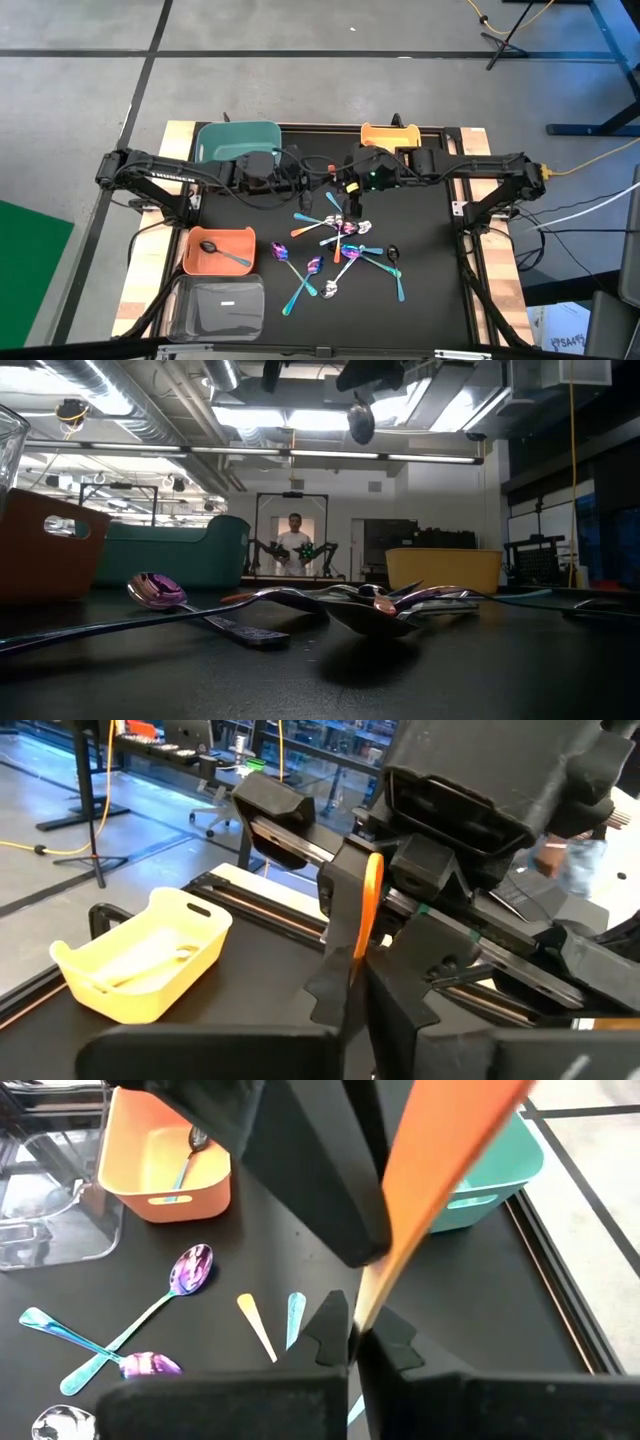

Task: Sort silverware by color (type)
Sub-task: Put the orange spoon into the yellow bin

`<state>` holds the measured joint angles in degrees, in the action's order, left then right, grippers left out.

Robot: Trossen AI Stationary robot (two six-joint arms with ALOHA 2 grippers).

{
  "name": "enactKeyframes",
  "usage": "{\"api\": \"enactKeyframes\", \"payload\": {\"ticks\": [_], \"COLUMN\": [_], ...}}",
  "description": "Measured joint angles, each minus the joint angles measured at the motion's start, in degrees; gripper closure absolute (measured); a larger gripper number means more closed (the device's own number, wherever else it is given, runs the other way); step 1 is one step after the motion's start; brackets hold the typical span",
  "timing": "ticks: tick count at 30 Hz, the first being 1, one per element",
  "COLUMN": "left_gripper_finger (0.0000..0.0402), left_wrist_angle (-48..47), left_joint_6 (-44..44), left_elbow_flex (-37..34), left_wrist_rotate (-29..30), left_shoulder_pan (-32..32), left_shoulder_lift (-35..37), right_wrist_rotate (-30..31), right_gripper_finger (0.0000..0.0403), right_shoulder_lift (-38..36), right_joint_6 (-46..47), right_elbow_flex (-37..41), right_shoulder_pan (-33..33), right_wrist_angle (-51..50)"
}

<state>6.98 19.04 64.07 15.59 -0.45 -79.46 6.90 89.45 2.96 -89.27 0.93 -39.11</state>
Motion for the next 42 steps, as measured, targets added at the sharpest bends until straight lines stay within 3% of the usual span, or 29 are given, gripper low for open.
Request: {"api": "enactKeyframes", "payload": {"ticks": [9, 16, 24, 32, 42], "left_gripper_finger": [0.0318, 0.0289, 0.0283, 0.0283, 0.0283], "left_wrist_angle": [-3.2, -11.0, -18.0, -20.9, -21.4], "left_joint_6": [-1.8, -5.6, -5.7, -5.7, -5.7], "left_elbow_flex": [0.0, 0.0, 0.0, 0.0, 0.0], "left_wrist_rotate": [0.7, 1.7, 1.8, 1.7, 1.7], "left_shoulder_pan": [0.9, 3.2, 4.1, 3.0, 1.7], "left_shoulder_lift": [0.0, 0.0, 0.0, 0.0, 0.0], "right_wrist_rotate": [-0.2, 0.0, 2.0, 1.8, -4.1], "right_gripper_finger": [0.0403, 0.0403, 0.0403, 0.0403, 0.0403], "right_shoulder_lift": [-1.9, -4.0, -4.0, -3.4, 2.0], "right_joint_6": [0.0, -0.3, -8.2, -21.1, -29.9], "right_elbow_flex": [0.0, 0.0, 0.0, 0.0, 0.0], "right_shoulder_pan": [-3.5, -9.7, -20.5, -34.5, -48.1], "right_wrist_angle": [-5.5, -16.1, -27.2, -28.1, -28.3]}}
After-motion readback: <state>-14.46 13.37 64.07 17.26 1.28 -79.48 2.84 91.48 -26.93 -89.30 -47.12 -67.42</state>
